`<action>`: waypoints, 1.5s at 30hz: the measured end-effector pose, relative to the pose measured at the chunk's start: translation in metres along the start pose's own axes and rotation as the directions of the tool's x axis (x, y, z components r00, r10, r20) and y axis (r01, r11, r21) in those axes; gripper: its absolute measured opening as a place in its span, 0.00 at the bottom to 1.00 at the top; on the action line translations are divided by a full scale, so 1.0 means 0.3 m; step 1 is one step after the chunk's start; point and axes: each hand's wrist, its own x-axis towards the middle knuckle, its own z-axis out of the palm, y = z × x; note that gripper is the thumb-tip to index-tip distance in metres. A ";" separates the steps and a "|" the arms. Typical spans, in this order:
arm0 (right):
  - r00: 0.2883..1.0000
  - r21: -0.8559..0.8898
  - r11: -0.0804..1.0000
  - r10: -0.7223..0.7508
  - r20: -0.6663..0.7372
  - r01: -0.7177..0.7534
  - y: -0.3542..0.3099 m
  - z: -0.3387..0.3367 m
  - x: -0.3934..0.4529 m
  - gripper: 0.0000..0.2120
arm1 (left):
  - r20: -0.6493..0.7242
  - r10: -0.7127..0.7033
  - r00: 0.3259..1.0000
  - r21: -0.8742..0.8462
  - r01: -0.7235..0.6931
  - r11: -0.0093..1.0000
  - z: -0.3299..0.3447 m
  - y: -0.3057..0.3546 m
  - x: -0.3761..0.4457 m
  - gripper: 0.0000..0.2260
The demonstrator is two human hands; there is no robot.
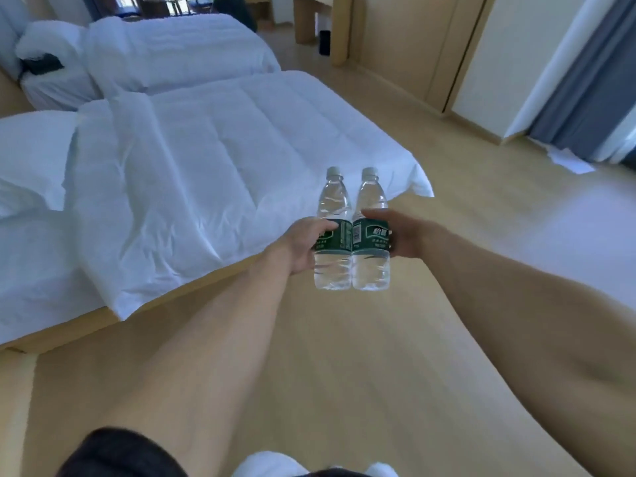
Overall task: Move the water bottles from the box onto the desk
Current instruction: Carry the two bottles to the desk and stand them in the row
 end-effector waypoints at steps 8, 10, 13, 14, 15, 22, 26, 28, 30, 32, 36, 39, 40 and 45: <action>0.985 0.189 0.979 -0.042 -0.169 0.074 -0.002 -0.376 -0.035 0.21 | 0.178 -0.004 0.984 0.129 -0.019 0.991 0.369 0.085 0.293 0.23; 0.982 0.262 0.962 -0.022 -0.189 0.072 -0.003 -0.452 -0.026 0.19 | 0.303 -0.034 0.952 0.156 -0.014 0.988 0.433 0.113 0.367 0.14; 0.970 0.372 0.924 0.002 -0.242 0.091 -0.014 -0.565 0.003 0.19 | 0.425 -0.087 0.901 0.158 0.021 0.987 0.503 0.156 0.487 0.16; 0.967 0.395 0.913 0.002 -0.255 0.102 -0.023 -0.599 0.019 0.19 | 0.433 -0.097 0.896 0.156 0.031 0.987 0.521 0.166 0.541 0.19; 0.964 0.412 0.904 0.001 -0.266 0.113 -0.037 -0.632 0.040 0.19 | 0.444 -0.097 0.891 0.165 0.025 0.986 0.537 0.181 0.595 0.19; 0.895 0.431 0.894 0.086 -0.438 0.125 -0.166 -0.833 0.197 0.23 | 0.440 -0.124 0.890 0.298 -0.014 0.954 0.617 0.340 0.913 0.14; 0.842 0.388 0.911 0.097 -0.531 0.140 -0.214 -0.940 0.264 0.21 | 0.531 -0.187 0.827 0.325 0.005 0.946 0.691 0.429 1.044 0.07; 0.836 0.386 0.913 0.108 -0.539 0.132 -0.229 -0.983 0.282 0.21 | 0.541 -0.231 0.809 0.333 0.047 0.942 0.734 0.456 1.096 0.12; 0.828 0.382 0.913 0.102 -0.551 0.141 -0.245 -1.026 0.295 0.19 | 0.542 -0.255 0.801 0.335 0.072 0.940 0.782 0.483 1.137 0.14; 0.817 0.377 0.914 0.101 -0.567 0.149 -0.262 -1.079 0.307 0.19 | 0.517 -0.253 0.818 0.344 0.072 0.936 0.832 0.507 1.175 0.16; 0.804 0.382 0.909 0.099 -0.586 0.167 -0.271 -1.201 0.333 0.20 | 0.483 -0.227 0.846 0.395 0.021 0.918 0.923 0.527 1.271 0.13; 0.812 0.407 0.894 0.095 -0.576 0.184 -0.274 -1.309 0.366 0.21 | 0.473 -0.240 0.848 0.423 0.020 0.906 1.000 0.541 1.363 0.14; 0.815 0.407 0.894 0.089 -0.572 0.189 -0.280 -1.349 0.382 0.21 | 0.471 -0.238 0.850 0.427 0.017 0.904 1.030 0.547 1.396 0.15; 0.828 0.392 0.902 0.075 -0.555 0.182 -0.328 -1.593 0.480 0.21 | 0.433 -0.222 0.874 0.442 0.009 0.897 1.205 0.579 1.592 0.16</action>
